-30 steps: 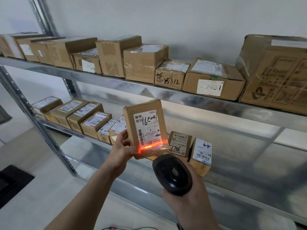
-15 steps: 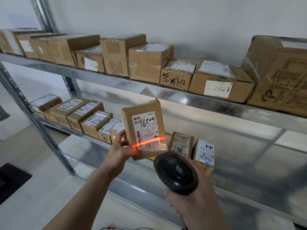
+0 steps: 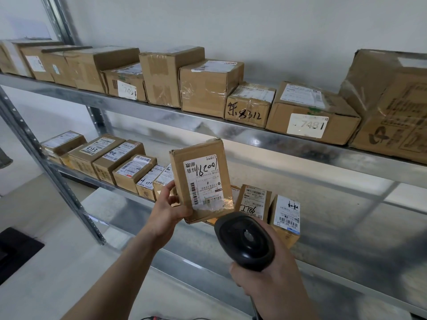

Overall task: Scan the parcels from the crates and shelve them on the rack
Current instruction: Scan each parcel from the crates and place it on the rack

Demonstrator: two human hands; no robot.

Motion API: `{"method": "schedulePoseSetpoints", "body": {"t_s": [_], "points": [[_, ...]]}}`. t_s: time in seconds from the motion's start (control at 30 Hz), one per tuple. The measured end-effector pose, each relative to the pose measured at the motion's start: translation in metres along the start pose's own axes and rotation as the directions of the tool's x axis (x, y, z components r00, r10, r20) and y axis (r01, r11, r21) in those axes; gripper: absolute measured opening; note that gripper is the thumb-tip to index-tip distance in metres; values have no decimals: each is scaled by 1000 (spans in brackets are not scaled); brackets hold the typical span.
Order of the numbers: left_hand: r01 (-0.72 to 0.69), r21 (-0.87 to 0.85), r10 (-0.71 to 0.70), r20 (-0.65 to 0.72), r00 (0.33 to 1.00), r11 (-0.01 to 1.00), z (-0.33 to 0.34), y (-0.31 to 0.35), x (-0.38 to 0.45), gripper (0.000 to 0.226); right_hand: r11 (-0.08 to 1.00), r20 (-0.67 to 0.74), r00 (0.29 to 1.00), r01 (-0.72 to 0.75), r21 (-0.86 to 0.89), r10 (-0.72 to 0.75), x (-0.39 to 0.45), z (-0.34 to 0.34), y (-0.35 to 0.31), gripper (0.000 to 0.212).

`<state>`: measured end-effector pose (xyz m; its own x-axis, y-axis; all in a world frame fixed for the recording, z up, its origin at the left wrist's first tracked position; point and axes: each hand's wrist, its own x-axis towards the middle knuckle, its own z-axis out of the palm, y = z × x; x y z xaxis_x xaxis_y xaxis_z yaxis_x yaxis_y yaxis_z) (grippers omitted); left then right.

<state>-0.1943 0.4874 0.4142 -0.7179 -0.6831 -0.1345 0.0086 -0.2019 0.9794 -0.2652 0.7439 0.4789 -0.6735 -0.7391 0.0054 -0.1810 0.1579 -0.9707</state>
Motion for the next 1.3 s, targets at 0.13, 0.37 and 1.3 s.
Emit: {"method": "schedulePoseSetpoints", "body": {"t_s": [0.13,0.37,1.3], "points": [[6,-8,-6,7,1000,1000,0,1,0,110,1000,-4,1000,12,-4,-12,1,-1,2,78],[2,2,-2,-15,1000,1000,4,2,0,109,1000,13,1000,6,-19,-5,0,-2,1,78],[102,462,-191,149,970,881,-17,64,-4,88,951,154,963,248,-187,-221,-2,-4,13,87]]}}
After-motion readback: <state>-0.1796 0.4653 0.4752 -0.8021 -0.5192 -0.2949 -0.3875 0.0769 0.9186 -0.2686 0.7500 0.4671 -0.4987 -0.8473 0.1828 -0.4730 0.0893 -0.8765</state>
